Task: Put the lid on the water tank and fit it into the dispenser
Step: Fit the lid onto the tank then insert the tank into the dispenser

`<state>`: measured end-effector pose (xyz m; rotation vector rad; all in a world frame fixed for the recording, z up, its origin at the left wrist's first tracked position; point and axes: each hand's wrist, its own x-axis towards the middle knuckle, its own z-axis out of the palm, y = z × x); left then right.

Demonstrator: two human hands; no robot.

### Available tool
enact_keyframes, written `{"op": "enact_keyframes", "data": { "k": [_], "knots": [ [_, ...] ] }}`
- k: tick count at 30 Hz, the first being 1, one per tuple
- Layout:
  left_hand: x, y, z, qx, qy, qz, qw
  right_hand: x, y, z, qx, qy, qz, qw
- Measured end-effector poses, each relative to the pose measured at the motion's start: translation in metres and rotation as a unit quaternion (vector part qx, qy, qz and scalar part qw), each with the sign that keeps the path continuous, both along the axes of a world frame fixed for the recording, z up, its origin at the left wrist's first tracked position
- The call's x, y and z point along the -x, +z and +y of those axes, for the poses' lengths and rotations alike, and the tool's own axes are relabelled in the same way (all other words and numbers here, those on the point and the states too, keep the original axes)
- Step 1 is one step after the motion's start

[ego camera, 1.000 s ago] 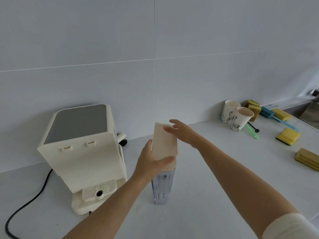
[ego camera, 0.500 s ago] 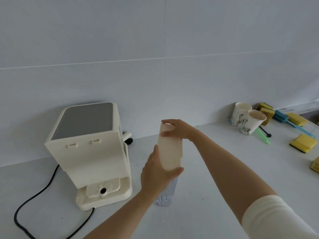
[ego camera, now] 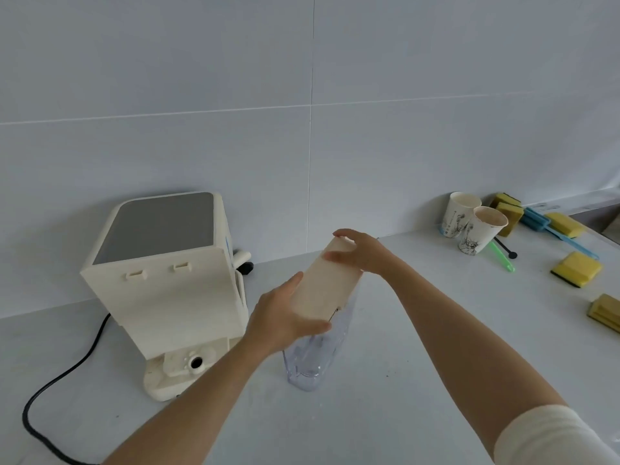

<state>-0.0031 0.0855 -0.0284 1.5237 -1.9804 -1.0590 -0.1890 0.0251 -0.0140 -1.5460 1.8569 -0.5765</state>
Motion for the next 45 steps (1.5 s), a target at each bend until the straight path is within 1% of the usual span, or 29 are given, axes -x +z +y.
{"op": "enact_keyframes", "data": {
  "k": [2, 5, 8, 12, 18, 21, 24, 28, 31, 34, 40, 43, 45],
  "knots": [
    [-0.007, 0.003, -0.003, 0.003, -0.005, 0.014, 1.000, 0.006, -0.001, 0.006, 0.008, -0.022, -0.003, 1.000],
    [-0.020, 0.001, -0.012, -0.019, -0.007, 0.039, 0.999, 0.011, -0.006, 0.020, 0.022, -0.064, -0.015, 0.998],
    [-0.030, -0.004, -0.025, -0.025, -0.003, 0.053, 0.998, 0.010, -0.012, 0.034, 0.036, -0.108, -0.066, 0.991],
    [-0.037, -0.006, -0.038, -0.031, -0.017, 0.069, 0.997, 0.005, -0.019, 0.051, 0.057, -0.164, -0.152, 0.973],
    [-0.041, -0.008, -0.049, -0.041, -0.056, 0.075, 0.995, 0.001, -0.029, 0.074, 0.086, -0.208, -0.184, 0.957],
    [-0.040, -0.011, -0.047, -0.057, -0.062, 0.093, 0.992, -0.001, -0.032, 0.082, 0.098, -0.213, -0.189, 0.954],
    [-0.039, -0.015, -0.042, -0.070, -0.069, 0.116, 0.988, -0.001, -0.031, 0.086, 0.094, -0.203, -0.218, 0.950],
    [-0.037, -0.022, -0.040, -0.092, -0.058, 0.141, 0.984, 0.006, -0.034, 0.098, 0.081, -0.153, -0.278, 0.945],
    [-0.036, -0.031, -0.041, -0.113, -0.074, 0.128, 0.982, 0.014, -0.046, 0.105, 0.061, -0.117, -0.311, 0.941],
    [-0.034, -0.042, -0.040, -0.132, -0.080, 0.116, 0.981, 0.018, -0.060, 0.107, 0.033, -0.086, -0.306, 0.947],
    [-0.027, -0.054, -0.035, -0.144, -0.067, 0.099, 0.982, 0.015, -0.071, 0.099, 0.009, -0.056, -0.249, 0.967],
    [-0.025, -0.059, -0.034, -0.120, -0.043, 0.094, 0.987, 0.018, -0.077, 0.095, 0.002, -0.064, -0.214, 0.975],
    [-0.024, -0.060, -0.033, -0.116, -0.032, 0.105, 0.987, 0.019, -0.077, 0.093, -0.004, -0.080, -0.191, 0.978]
  ]
}}
